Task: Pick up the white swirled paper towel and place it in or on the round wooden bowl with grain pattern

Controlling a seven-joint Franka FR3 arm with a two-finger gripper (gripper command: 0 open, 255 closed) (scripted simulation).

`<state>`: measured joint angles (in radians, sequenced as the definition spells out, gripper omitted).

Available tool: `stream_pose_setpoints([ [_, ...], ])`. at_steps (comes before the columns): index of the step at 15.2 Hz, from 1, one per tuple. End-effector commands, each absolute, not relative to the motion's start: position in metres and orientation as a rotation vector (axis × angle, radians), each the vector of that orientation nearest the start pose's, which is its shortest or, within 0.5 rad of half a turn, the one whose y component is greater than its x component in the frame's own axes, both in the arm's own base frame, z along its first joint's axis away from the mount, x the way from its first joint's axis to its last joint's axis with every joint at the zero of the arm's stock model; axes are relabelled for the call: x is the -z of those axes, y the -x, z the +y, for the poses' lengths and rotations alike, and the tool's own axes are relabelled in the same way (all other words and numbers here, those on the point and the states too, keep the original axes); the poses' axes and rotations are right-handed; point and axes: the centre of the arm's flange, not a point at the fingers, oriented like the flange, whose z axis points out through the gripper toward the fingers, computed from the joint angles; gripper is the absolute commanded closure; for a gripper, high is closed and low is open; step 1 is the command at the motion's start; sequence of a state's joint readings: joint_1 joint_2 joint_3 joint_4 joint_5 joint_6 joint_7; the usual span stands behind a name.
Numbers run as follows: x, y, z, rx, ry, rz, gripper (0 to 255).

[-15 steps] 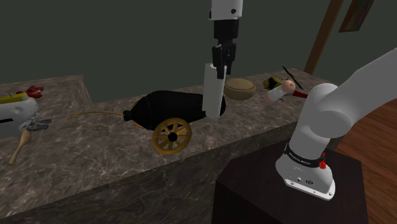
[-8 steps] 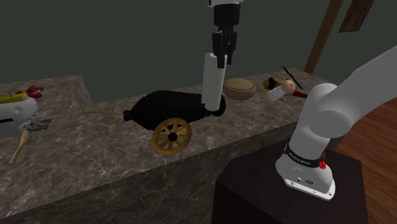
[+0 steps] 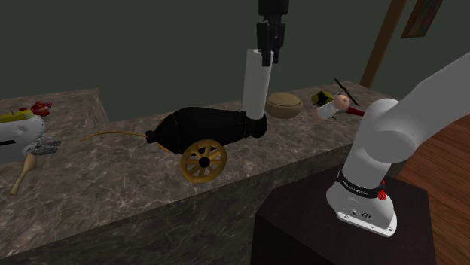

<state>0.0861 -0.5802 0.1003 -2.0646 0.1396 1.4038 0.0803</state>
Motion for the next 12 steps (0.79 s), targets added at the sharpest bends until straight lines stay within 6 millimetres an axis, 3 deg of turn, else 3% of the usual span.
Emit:
stream_pose_setpoints([
  [1,-0.651,-0.344,0.069,-0.143,3.061,-0.161,255],
  [12,-0.681,-0.368,-0.071,-0.143,3.061,-0.161,255],
])
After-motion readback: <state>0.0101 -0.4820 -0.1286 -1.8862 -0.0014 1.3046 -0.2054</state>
